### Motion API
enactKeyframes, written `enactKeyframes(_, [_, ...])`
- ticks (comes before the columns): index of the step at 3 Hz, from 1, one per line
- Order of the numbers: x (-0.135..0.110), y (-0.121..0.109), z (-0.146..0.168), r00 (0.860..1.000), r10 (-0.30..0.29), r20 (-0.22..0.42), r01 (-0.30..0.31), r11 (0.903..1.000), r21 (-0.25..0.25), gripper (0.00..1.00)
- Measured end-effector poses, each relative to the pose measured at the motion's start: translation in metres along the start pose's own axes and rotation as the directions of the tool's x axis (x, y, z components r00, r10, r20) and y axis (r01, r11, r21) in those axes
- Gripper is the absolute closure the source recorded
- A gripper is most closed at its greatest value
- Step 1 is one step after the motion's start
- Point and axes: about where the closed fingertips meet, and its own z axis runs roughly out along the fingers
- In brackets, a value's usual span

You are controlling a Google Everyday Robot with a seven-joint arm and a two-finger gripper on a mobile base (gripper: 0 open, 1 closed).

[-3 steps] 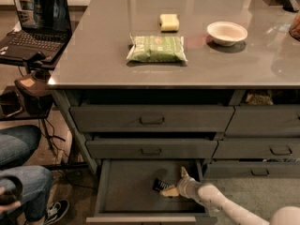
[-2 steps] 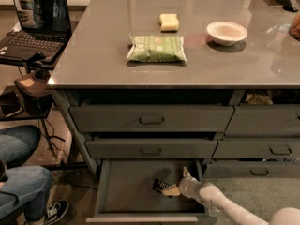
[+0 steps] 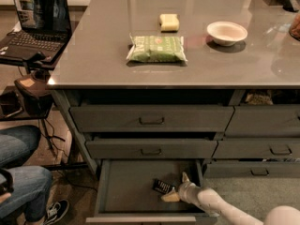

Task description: Pick rxbar chocolate from bottom drawer and place on counter

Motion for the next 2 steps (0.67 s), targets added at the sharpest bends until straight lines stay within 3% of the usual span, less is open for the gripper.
enactKeyframes(1, [0.0285, 0.0101, 0.0148, 0.999, -0.004, -0.048, 0.003, 0.9999, -0.012, 0.0])
enactKeyframes(2, [0.03, 0.0112, 0.0156, 0.999, -0.005, -0.051, 0.004, 0.9999, -0.015, 0.0])
